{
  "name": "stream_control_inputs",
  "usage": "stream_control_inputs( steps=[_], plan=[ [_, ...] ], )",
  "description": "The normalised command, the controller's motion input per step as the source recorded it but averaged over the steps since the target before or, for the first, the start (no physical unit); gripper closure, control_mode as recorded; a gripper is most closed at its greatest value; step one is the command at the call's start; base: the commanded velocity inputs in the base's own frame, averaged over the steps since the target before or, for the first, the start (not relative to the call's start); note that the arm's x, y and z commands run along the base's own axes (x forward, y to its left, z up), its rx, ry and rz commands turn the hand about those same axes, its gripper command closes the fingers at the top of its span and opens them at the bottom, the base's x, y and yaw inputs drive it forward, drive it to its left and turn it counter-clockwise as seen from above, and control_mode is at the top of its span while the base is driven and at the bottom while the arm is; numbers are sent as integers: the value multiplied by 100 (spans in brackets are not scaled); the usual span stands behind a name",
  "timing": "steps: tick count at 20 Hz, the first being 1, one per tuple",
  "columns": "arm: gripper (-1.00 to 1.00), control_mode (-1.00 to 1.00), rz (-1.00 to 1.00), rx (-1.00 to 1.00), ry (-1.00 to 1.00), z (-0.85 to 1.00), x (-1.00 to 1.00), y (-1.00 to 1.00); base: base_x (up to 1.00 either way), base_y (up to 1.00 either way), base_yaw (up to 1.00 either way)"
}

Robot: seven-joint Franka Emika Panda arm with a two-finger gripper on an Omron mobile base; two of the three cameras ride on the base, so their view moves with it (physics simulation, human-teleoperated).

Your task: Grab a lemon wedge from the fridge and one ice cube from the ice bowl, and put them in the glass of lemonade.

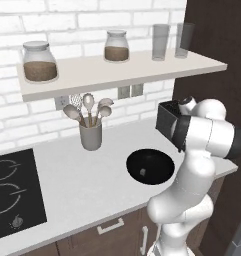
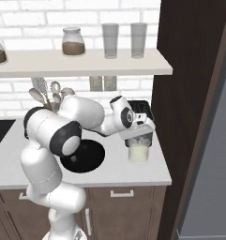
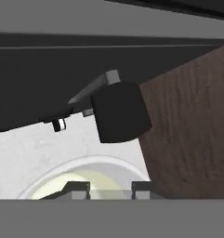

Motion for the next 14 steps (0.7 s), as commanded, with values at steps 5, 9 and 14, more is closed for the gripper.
stream_control_inputs(
  steps=[5,9,14],
  plan=[
    [-100,-100,0,0,0,3,-45,-1,0,0,0],
    [-100,-100,0,0,0,0,-17,0,0,0,0],
    [-100,-100,0,0,-1,7,-2,2,0,0,0]
  ],
)
